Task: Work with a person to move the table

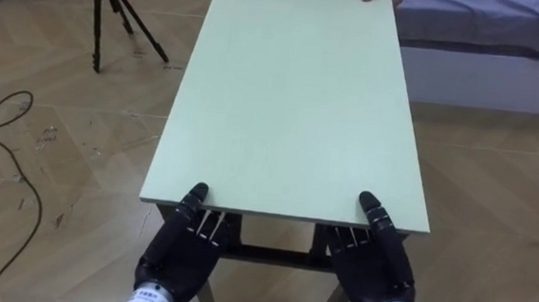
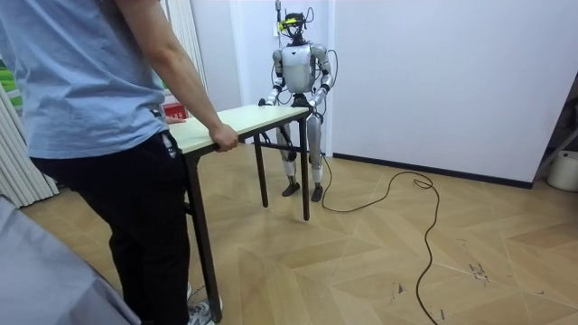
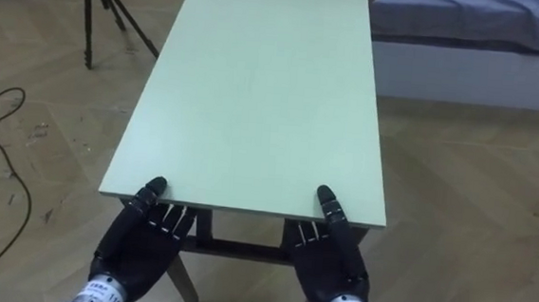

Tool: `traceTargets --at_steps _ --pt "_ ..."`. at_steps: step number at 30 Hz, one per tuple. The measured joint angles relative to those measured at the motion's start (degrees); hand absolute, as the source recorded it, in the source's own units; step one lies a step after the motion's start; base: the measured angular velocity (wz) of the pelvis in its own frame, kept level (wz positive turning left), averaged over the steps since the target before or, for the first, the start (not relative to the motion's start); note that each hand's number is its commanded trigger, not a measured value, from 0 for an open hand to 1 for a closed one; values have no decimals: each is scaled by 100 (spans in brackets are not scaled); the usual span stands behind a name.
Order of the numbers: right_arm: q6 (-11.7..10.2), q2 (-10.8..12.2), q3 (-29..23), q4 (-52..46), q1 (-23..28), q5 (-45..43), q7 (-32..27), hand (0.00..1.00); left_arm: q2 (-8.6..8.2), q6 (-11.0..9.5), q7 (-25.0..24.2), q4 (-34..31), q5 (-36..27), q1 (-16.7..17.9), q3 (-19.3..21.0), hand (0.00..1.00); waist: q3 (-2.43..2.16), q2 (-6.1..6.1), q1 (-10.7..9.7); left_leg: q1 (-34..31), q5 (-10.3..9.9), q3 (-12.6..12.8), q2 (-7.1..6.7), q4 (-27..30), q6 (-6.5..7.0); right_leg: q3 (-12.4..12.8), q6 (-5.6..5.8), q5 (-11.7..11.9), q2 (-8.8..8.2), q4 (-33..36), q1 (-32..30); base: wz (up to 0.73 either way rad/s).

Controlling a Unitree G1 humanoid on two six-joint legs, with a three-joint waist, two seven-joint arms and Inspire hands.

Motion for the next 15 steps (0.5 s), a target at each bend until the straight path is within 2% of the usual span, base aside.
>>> traceTargets --at_steps 15 --pt "-32 13 19 0 57 -173 -16 100 7 25 34 2 12 176 0 100 0 -6 6 -2 1 -7 -3 17 1 -8 0 0 -6 10 3 0"
